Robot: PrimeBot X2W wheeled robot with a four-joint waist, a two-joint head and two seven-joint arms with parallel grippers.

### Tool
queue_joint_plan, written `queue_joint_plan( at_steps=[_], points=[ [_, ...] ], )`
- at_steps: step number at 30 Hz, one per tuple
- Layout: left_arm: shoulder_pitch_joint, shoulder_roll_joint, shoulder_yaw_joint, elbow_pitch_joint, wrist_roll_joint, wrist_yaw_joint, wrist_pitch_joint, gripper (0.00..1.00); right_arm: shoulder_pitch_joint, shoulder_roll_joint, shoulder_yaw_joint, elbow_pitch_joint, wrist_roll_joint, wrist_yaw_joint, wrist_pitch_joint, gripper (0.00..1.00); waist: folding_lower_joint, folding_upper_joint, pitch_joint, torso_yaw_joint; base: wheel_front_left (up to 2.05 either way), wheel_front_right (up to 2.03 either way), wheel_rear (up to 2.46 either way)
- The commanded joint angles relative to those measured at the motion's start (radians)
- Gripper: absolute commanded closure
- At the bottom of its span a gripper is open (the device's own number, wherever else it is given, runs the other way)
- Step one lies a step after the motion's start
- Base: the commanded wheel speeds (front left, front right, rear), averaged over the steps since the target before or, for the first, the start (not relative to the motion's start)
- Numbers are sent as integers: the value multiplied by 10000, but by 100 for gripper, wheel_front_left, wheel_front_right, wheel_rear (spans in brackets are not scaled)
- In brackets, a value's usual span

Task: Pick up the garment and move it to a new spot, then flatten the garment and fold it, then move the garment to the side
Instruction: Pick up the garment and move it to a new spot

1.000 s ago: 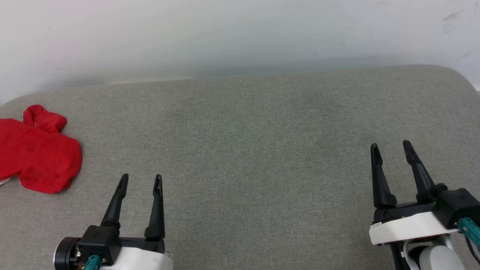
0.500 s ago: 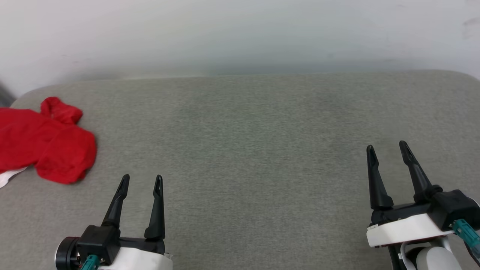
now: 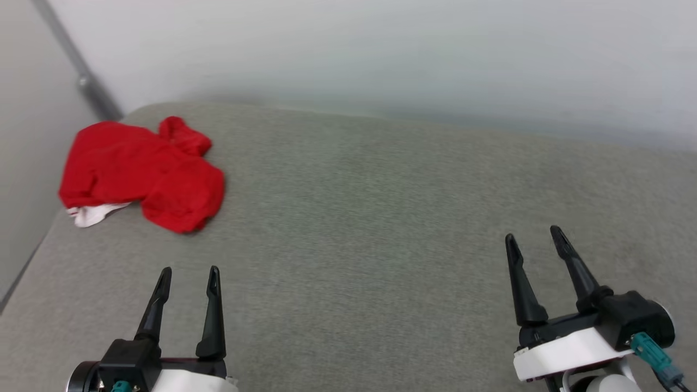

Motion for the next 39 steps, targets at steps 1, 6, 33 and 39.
queue_joint_plan(
  at_steps=[1, 6, 33, 39],
  points=[
    [177, -12, 60, -35, 33, -25, -28, 0, 89, -8, 67, 17, 59, -3, -21, 0, 1, 0, -240, 540, 0, 0, 0],
    [347, -13, 214, -78, 91, -93, -28, 0, 268, -5, 264, 76, 211, -3, -21, 0, 1, 0, -463, 1246, 0, 0, 0],
    [710, -13, 606, -604, 85, -202, -28, 0, 366, -5, 545, 150, 429, -3, -21, 0, 1, 0, -733, 2462, 0, 0, 0],
    [145, -18, 512, -637, -273, -325, -28, 0, 116, -8, 353, -109, 2, -3, -21, 0, 1, 0, 75, 2271, 0, 0, 0]
  ],
)
